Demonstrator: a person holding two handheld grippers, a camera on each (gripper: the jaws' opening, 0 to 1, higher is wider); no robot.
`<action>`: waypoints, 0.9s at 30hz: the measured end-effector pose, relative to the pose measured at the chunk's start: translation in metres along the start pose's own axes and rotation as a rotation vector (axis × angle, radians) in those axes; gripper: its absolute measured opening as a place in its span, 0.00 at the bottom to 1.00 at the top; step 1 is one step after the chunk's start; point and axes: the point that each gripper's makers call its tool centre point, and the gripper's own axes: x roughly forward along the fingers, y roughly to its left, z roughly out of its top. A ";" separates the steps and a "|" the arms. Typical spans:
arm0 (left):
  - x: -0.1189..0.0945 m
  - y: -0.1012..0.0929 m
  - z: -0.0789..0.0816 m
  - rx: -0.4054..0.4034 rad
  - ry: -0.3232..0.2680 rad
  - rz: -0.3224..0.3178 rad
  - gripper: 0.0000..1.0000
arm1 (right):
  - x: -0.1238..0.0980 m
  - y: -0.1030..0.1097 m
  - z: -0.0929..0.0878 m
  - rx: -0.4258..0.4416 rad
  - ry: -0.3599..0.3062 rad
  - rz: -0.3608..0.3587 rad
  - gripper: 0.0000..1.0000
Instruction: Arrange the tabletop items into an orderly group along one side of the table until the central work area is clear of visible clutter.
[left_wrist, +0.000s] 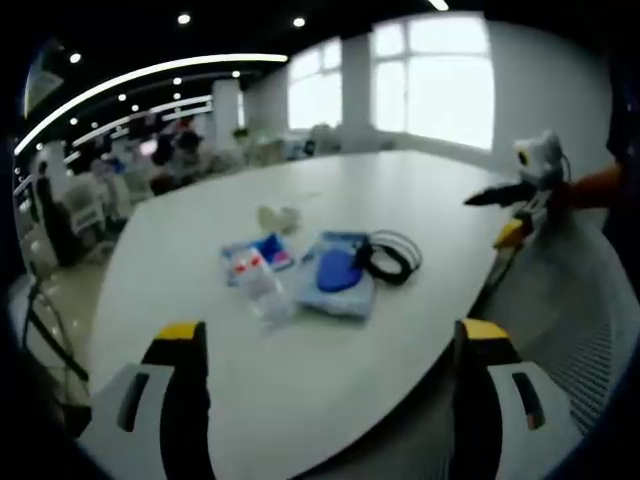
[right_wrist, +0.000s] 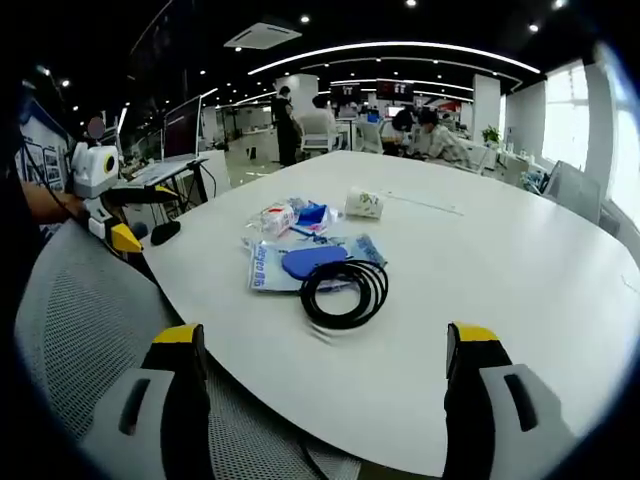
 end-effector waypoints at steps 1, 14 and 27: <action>0.000 0.000 0.000 0.000 0.001 0.001 0.99 | 0.000 0.000 0.000 0.001 0.001 0.001 1.00; -0.001 -0.001 0.003 -0.008 -0.017 -0.008 0.99 | 0.000 0.001 0.001 -0.001 -0.007 0.008 1.00; 0.000 -0.001 0.000 -0.001 -0.001 -0.007 0.99 | 0.000 0.002 0.003 0.001 -0.020 0.009 1.00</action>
